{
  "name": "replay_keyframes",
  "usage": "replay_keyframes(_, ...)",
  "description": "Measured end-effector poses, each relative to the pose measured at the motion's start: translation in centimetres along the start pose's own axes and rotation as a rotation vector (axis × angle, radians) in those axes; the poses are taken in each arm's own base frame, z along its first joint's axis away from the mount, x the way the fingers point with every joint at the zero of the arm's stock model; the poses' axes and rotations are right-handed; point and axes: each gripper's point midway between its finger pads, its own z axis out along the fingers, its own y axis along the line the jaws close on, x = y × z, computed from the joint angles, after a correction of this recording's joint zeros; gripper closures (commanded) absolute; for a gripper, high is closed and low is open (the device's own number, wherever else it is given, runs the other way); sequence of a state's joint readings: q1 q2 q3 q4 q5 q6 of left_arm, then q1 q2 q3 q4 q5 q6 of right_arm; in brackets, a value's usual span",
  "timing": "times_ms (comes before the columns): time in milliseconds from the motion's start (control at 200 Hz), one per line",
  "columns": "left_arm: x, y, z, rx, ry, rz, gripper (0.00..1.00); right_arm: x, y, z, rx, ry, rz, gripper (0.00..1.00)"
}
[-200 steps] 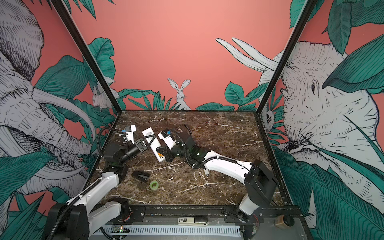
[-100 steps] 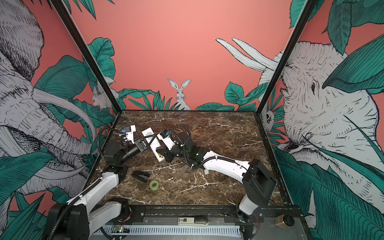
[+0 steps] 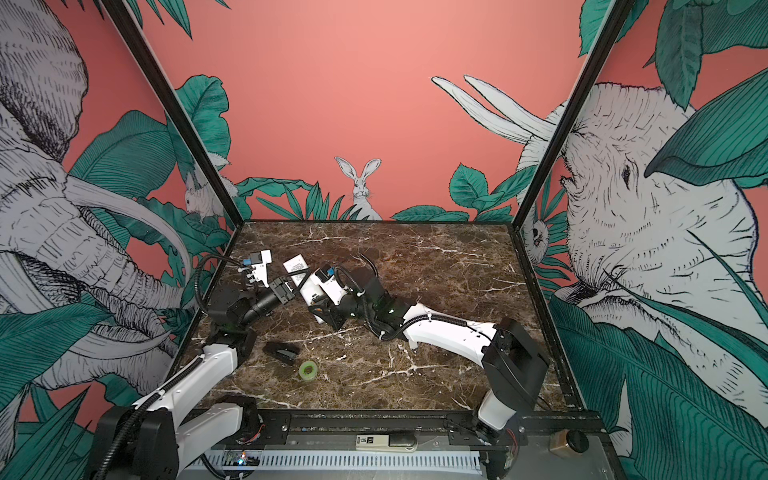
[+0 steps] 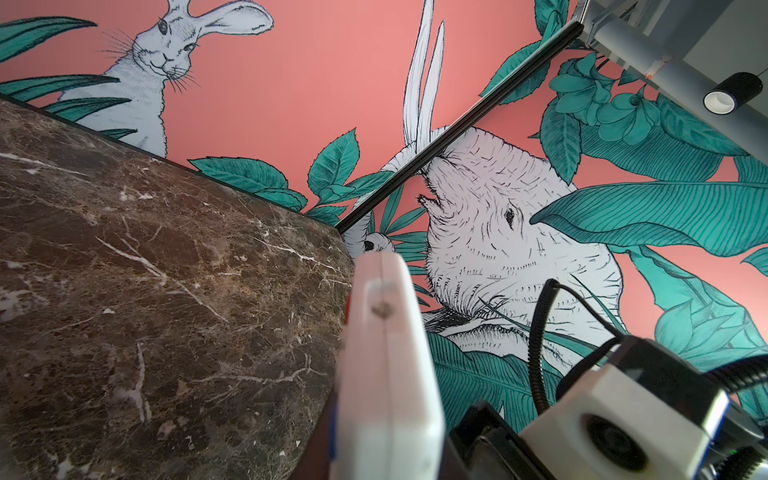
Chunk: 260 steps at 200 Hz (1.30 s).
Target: Load the batteries into the remote control
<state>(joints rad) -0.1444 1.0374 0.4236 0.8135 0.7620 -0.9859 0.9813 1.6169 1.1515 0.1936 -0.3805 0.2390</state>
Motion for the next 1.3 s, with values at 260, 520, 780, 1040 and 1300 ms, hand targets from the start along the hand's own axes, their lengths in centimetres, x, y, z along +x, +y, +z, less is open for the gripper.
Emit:
replay_keyframes(260,-0.1,0.0,0.0,-0.002,-0.003,0.0,1.0,0.0,-0.1,0.0,0.013,-0.002,-0.001,0.71)
replay_keyframes(520,-0.2,0.1,0.0,-0.005,-0.009,-0.001,1.0,-0.5,-0.4,-0.4,0.047,-0.015,-0.005,0.76)
replay_keyframes(780,-0.1,0.0,0.0,0.0,-0.005,-0.007,1.0,-1.0,-1.1,-0.8,0.094,-0.031,-0.006,0.87)
replay_keyframes(1040,-0.2,0.0,0.0,-0.004,-0.01,-0.007,1.0,-1.1,-1.3,-0.8,0.105,-0.033,-0.005,0.79)
replay_keyframes(1300,-0.1,-0.3,0.0,0.011,-0.004,-0.006,1.0,-1.8,-1.4,-2.0,0.129,-0.04,-0.022,0.63)
